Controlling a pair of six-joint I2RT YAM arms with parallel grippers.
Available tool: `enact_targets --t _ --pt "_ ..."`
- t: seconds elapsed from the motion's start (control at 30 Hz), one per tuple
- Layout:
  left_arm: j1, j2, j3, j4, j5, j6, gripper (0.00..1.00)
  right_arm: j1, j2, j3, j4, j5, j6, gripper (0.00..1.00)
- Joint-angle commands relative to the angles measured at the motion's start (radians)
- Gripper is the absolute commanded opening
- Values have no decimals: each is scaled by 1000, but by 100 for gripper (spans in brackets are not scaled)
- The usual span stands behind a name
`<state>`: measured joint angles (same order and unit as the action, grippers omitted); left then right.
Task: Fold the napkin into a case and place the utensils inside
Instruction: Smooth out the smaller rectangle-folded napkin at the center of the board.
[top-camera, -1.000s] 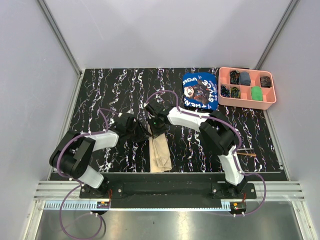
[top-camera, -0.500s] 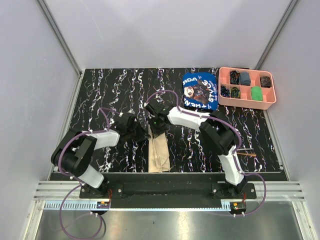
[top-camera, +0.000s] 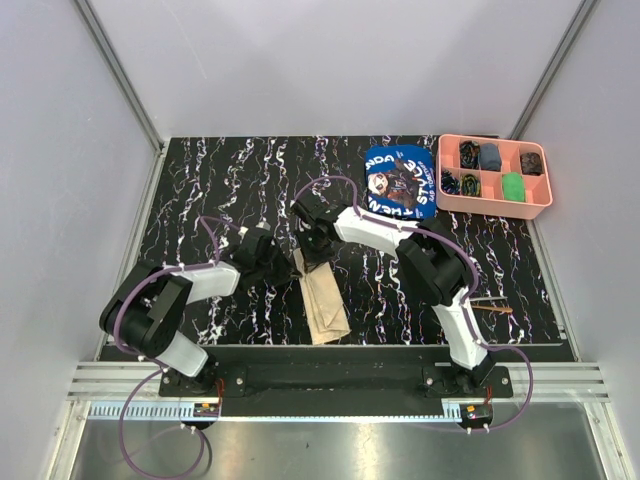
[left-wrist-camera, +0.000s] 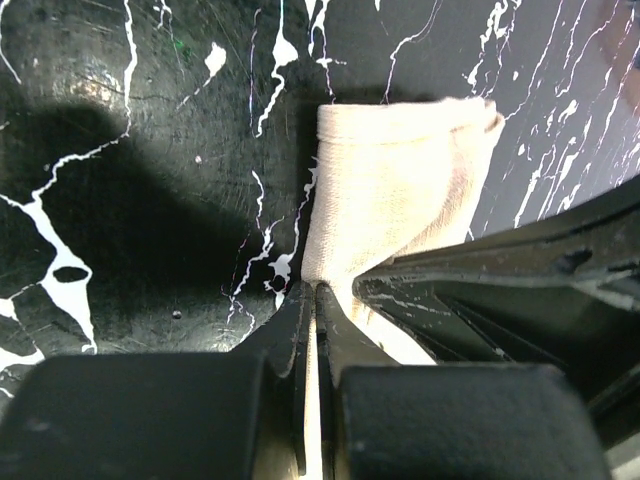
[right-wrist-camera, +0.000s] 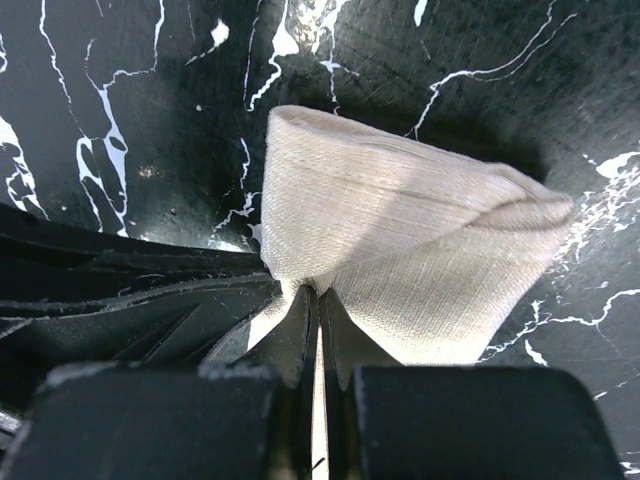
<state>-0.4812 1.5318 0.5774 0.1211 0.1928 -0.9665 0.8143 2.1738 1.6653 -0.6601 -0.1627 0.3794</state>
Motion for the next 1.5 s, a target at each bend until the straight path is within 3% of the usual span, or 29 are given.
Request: enact_targets --t 0.0,0.4,0.67,0.87,1.03,1.27,1.47 --pt "-20 -45 -21 -17 -3 -8 0 -10 11 59 25 -11 36 0" --pt "-27 -50 -24 -15 -10 -12 0 -12 21 60 92 -92 128 0" --pt "-37 -48 -39 -6 -13 -15 0 -35 20 -81 263 -72 240 0" --pt "-37 -62 -31 -23 -23 -6 0 -30 -15 -176 306 -66 230 0" --pt "-37 -105 -16 -86 -62 24 1 -52 -60 -154 249 -107 179 22" --pt "-36 -216 48 -243 -121 75 19 -75 -121 -137 220 -216 156 26" --pt "-13 -257 124 -333 -115 109 20 -99 -189 -168 206 -259 154 37"
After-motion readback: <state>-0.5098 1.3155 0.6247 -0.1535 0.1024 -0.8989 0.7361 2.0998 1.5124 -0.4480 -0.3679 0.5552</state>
